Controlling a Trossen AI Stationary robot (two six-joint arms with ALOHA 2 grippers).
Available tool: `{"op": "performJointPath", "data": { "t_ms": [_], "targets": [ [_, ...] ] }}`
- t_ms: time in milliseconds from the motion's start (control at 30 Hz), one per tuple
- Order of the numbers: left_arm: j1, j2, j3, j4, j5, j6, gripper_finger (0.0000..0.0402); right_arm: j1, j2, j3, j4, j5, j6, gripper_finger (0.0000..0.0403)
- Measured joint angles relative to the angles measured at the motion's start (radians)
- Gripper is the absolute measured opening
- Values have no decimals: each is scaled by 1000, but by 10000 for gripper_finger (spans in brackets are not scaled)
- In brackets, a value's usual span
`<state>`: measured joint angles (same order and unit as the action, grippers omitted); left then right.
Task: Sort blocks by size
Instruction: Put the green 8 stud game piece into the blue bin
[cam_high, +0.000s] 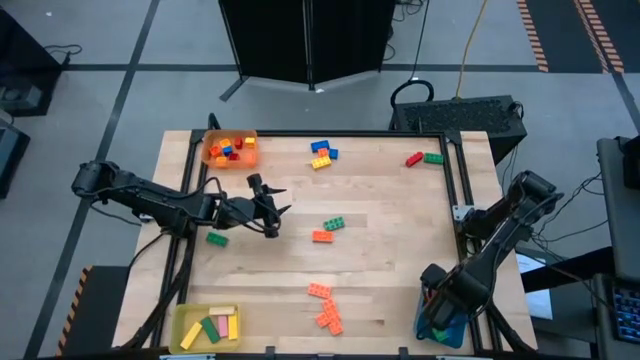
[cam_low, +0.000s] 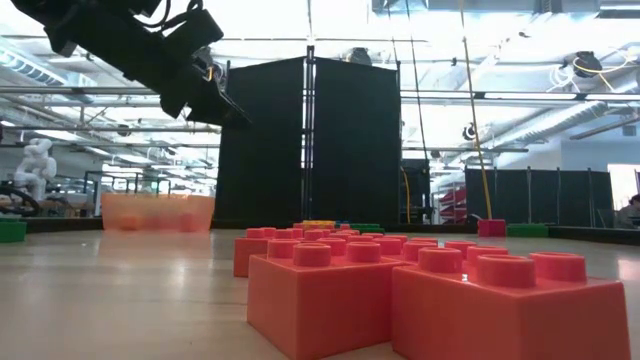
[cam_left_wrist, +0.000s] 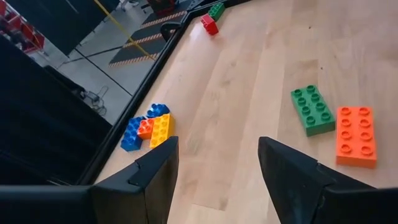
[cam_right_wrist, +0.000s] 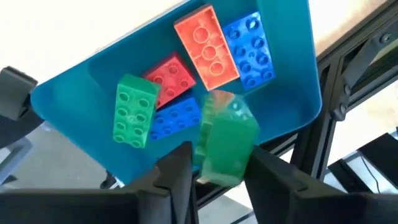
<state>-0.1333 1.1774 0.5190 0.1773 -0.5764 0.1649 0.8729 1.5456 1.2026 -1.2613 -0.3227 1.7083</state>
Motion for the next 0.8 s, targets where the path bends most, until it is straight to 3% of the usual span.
{"op": "performJointPath", "data": {
  "t_ms": [267,433,800],
  "targets": [
    [-3,0,0,26,0,-2,222,6,28,0,-45,4,-7,192],
    [-6,0,0,25,-1,-3,222,0,28,0,-123,11,-32,209],
    [-6,0,0,48,-12,-10,222,-55,28,0,-257,247,-139,199]
  ]
}}
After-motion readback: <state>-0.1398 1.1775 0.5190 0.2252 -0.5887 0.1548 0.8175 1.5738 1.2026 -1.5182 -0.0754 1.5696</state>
